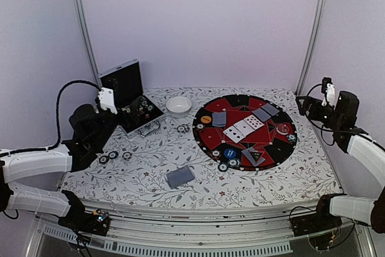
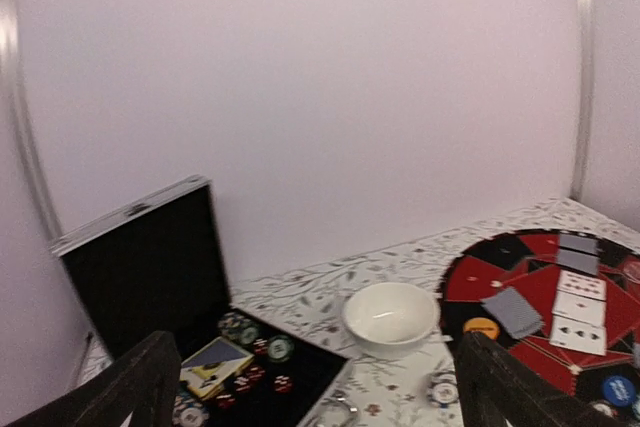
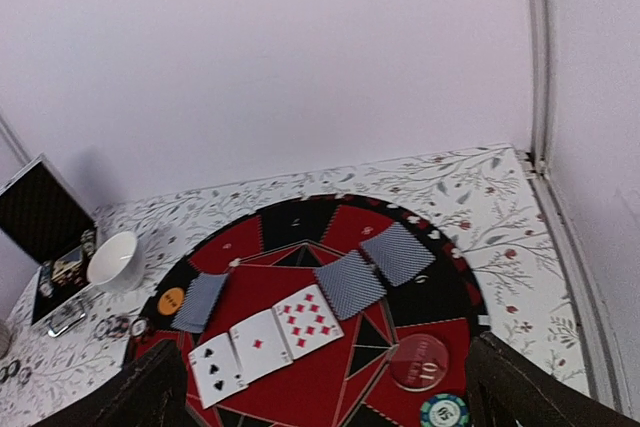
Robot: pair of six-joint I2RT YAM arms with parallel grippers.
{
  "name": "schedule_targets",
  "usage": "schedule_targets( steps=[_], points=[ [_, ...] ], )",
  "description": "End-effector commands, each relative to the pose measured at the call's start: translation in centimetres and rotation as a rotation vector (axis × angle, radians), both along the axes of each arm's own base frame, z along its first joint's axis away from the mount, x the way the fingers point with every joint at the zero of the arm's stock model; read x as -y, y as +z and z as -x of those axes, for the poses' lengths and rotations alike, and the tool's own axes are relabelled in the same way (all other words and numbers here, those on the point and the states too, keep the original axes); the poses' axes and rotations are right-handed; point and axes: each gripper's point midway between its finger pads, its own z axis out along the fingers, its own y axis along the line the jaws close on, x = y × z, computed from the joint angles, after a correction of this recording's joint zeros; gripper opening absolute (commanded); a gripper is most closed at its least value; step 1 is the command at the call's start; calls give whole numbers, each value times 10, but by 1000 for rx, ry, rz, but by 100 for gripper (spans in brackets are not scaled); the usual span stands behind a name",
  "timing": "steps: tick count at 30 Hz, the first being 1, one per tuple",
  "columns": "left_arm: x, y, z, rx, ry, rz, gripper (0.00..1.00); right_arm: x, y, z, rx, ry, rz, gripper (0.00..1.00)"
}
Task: Distribute texas hold em gaming equipment
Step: Reset both arms
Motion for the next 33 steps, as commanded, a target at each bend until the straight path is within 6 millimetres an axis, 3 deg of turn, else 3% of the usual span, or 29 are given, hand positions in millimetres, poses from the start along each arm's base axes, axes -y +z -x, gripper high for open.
schedule_targets(
  steps=[1,5,8,12,16,19,22,31,33],
  points=[
    [-92,-22,-25,-43,403,-45,98,36,-11,1,157,-154,14,99],
    [-147,-46,-29,-43,579,-48,98,54,-44,7,201,-253,75,99],
    [-187,-59,-22,-25,719,-40,98,62,-63,10,217,-297,109,99],
    [-214,-72,-10,10,776,-23,98,62,-85,12,246,-287,124,99],
    [-223,-83,-5,26,776,-31,98,54,-83,3,289,-221,145,99],
    [-222,-92,-6,34,717,32,98,49,-93,-8,270,-175,153,99],
    [-212,-95,-16,39,658,8,98,36,-98,-6,297,-97,177,99],
    [-215,-109,-27,51,610,0,98,32,-104,-8,291,-67,187,99],
    [-213,-119,-34,-24,599,3,98,32,-104,-7,292,-68,190,99]
  ],
)
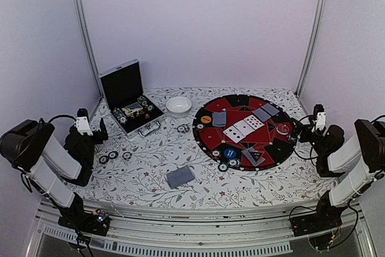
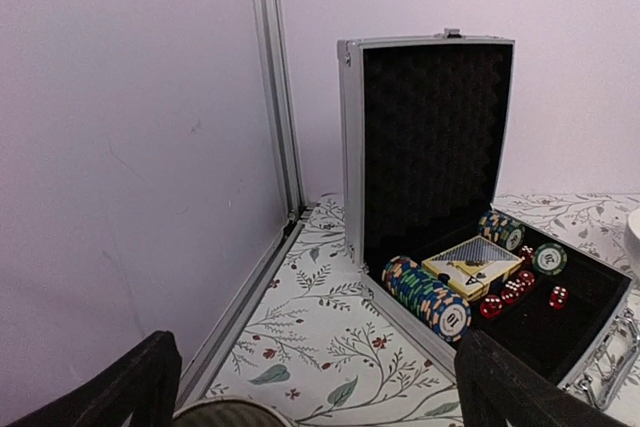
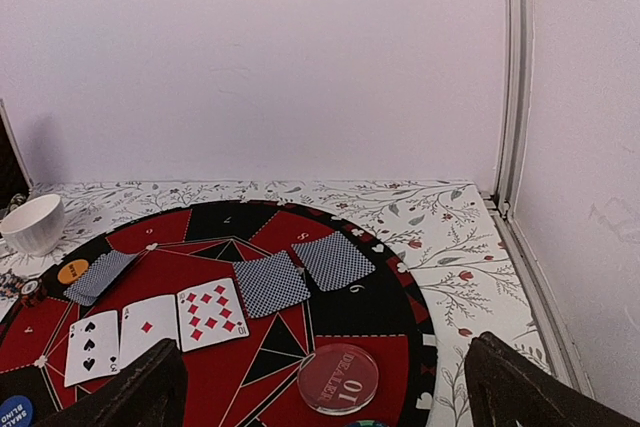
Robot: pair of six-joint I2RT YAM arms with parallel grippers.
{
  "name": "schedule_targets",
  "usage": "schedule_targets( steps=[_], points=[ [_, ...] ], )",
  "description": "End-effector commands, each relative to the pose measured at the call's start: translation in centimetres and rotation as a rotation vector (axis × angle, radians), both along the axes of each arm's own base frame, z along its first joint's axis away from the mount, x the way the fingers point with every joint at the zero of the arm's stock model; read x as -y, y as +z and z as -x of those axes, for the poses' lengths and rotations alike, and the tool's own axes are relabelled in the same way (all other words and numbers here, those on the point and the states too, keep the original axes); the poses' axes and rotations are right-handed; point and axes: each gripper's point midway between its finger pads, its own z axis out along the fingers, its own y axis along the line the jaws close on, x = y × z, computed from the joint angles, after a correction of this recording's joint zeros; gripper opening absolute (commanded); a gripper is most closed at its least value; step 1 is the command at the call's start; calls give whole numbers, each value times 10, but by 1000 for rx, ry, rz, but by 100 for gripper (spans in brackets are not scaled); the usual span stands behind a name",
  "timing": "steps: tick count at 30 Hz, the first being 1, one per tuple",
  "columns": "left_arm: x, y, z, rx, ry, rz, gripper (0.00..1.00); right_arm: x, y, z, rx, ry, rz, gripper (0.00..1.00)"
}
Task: Distribute texas hold em gaming equipment
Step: Reset both arms
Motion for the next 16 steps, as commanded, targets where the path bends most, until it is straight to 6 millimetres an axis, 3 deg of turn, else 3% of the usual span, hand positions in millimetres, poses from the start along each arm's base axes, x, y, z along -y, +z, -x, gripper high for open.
schedule_targets(
  steps=[1,16],
  points=[
    [2,7,-11,13,-40,31,98,-3,11,-1,49,22,21,99],
    [0,2,-24,-23,-26,29,98,-3,10,-2,46,18,20,99]
  ],
)
